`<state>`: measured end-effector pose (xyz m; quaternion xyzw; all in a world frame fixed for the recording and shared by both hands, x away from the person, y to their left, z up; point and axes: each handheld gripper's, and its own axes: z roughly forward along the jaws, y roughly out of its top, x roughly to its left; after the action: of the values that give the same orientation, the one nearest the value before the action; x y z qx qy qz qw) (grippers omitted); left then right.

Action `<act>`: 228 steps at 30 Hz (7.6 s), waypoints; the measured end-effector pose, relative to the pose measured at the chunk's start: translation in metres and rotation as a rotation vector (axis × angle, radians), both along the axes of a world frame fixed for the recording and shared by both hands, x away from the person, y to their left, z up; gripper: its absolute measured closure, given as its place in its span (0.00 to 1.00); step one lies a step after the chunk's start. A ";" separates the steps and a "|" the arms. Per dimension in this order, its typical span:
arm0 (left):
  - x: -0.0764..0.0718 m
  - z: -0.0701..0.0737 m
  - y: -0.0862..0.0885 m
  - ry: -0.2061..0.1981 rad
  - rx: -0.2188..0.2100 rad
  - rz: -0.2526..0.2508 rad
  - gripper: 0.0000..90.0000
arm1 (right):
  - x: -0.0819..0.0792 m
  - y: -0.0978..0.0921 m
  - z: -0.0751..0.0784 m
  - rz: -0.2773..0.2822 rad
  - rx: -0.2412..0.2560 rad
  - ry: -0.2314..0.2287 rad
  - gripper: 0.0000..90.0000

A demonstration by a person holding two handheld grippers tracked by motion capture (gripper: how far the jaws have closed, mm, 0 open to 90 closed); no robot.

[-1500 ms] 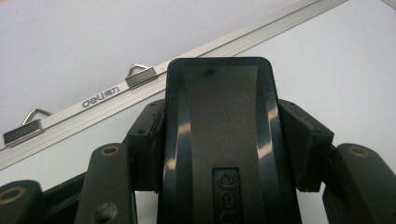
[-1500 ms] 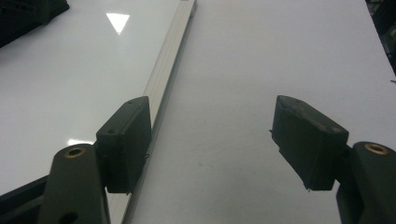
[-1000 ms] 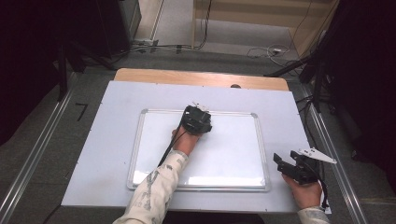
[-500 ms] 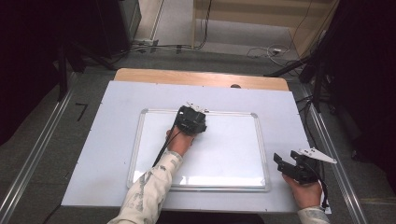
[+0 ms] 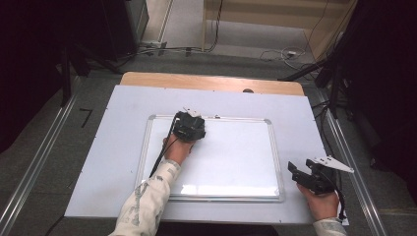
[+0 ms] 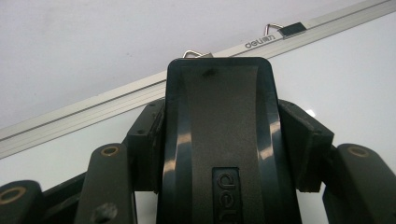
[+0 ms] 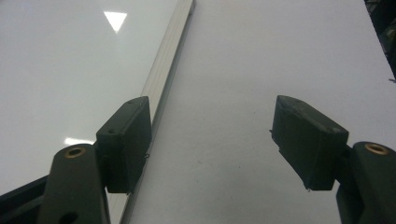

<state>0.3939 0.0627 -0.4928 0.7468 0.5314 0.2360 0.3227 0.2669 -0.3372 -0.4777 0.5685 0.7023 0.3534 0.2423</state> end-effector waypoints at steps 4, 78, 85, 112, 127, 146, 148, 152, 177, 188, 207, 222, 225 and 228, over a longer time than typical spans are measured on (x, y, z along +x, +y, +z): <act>-0.002 0.001 0.002 0.000 0.008 -0.019 0.45 | 0.000 -0.001 0.000 -0.002 0.000 0.003 0.30; -0.020 0.014 0.114 -0.024 -0.117 0.388 0.45 | 0.009 0.008 -0.002 0.010 -0.008 0.011 0.30; -0.016 0.012 0.109 -0.022 -0.105 0.394 0.45 | 0.009 0.008 -0.002 0.012 -0.009 0.007 0.30; -0.007 0.003 0.097 0.005 -0.025 0.397 0.45 | 0.008 0.006 -0.002 0.007 -0.008 0.013 0.30; -0.008 0.003 0.096 -0.003 -0.022 0.378 0.36 | 0.008 0.006 -0.002 0.004 -0.008 0.012 0.30; -0.028 0.021 0.103 -0.054 -0.112 0.328 0.27 | 0.008 0.006 -0.001 0.002 -0.009 0.008 0.30; -0.032 0.022 0.105 -0.072 -0.121 0.318 0.27 | 0.007 0.006 -0.001 0.001 -0.008 0.009 0.30; -0.040 0.026 0.109 -0.100 -0.125 0.312 0.27 | 0.007 0.006 -0.002 0.002 -0.012 0.009 0.30; -0.087 0.035 0.138 -0.155 -0.171 0.267 0.24 | 0.006 0.007 -0.001 0.005 -0.017 0.003 0.30; -0.101 0.028 0.138 -0.148 -0.140 0.250 0.24 | 0.006 0.007 -0.001 0.004 -0.016 0.006 0.30; -0.117 0.028 0.141 -0.143 -0.166 0.218 0.24 | 0.005 0.007 0.000 0.001 -0.013 0.003 0.30; -0.138 0.032 0.145 -0.164 -0.160 0.209 0.23 | 0.005 0.007 0.000 0.000 -0.013 0.002 0.30; -0.141 0.032 0.146 -0.168 -0.153 0.210 0.23 | 0.005 0.007 0.000 -0.001 -0.013 0.001 0.30; -0.142 0.030 0.147 -0.161 -0.150 0.214 0.23 | 0.005 0.007 0.000 0.000 -0.015 0.002 0.30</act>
<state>0.2519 0.2100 -0.4625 0.6383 0.5966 0.2878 0.3923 0.2718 -0.3304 -0.4779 0.5669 0.7052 0.3477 0.2458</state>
